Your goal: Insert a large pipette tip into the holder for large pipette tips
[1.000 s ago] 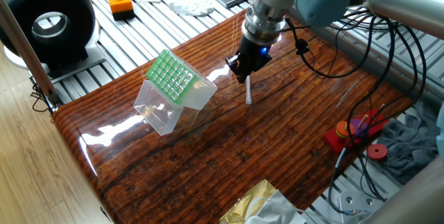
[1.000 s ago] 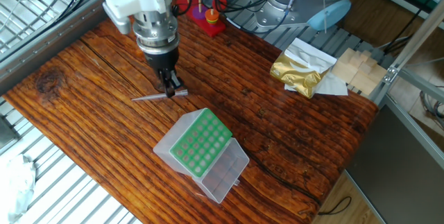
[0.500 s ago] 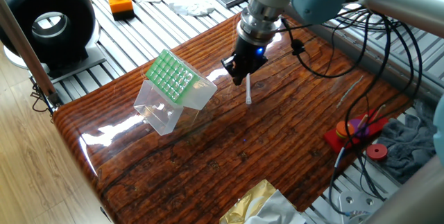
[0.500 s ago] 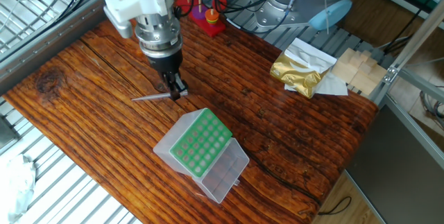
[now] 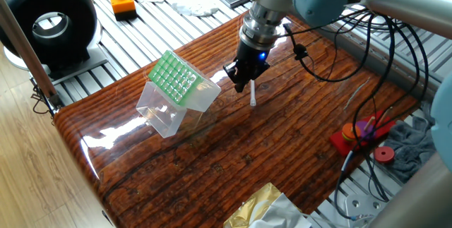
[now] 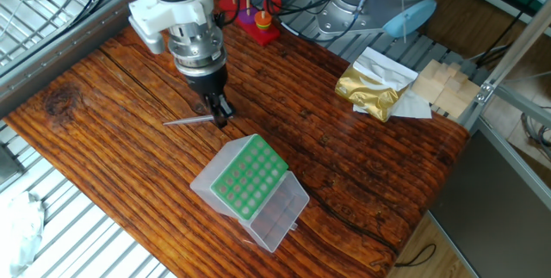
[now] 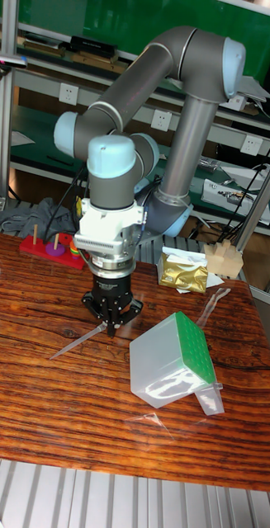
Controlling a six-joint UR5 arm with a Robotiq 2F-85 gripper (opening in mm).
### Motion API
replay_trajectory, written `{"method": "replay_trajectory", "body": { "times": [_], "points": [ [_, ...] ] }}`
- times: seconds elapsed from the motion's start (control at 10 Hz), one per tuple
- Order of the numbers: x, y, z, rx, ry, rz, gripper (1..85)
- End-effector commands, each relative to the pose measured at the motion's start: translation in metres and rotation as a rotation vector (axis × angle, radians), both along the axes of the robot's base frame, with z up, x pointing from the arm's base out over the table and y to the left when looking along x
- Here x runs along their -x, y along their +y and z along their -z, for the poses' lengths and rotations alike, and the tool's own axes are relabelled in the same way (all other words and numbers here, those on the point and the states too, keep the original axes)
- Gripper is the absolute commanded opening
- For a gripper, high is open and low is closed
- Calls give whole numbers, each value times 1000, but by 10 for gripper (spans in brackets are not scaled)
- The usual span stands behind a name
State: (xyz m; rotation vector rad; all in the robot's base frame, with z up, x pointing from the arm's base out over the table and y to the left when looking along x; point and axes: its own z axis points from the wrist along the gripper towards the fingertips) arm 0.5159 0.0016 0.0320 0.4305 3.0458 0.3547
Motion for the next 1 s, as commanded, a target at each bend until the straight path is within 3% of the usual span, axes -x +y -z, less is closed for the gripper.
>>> {"method": "replay_trajectory", "body": {
  "times": [0.0, 0.9],
  "points": [
    [2, 0, 8, -21, -2, -5, 10],
    [14, 0, 16, -98, 5, -8, 10]
  ]
}}
